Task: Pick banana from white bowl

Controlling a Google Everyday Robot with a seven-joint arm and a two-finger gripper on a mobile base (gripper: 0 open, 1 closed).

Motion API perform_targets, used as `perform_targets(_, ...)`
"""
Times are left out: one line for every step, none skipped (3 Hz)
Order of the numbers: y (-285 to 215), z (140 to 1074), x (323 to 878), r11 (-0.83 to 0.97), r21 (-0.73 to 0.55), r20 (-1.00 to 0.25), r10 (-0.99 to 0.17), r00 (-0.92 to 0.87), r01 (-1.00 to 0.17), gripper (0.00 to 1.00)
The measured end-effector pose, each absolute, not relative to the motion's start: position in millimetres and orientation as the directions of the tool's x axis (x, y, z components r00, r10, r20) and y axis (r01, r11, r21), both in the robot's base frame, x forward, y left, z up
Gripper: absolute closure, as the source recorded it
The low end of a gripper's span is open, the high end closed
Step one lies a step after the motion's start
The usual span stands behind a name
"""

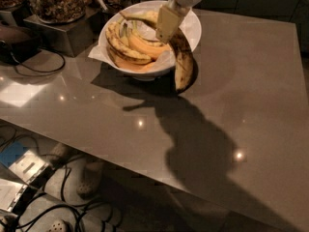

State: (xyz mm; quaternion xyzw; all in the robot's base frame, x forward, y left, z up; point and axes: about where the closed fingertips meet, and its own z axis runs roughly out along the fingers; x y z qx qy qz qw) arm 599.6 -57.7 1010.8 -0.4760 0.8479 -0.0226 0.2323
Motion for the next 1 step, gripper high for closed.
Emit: perform_targets(-61.4,1009.3,575.4,0.554,-0.270,-0.356,-0.818,-0.453,-0.788,1.00)
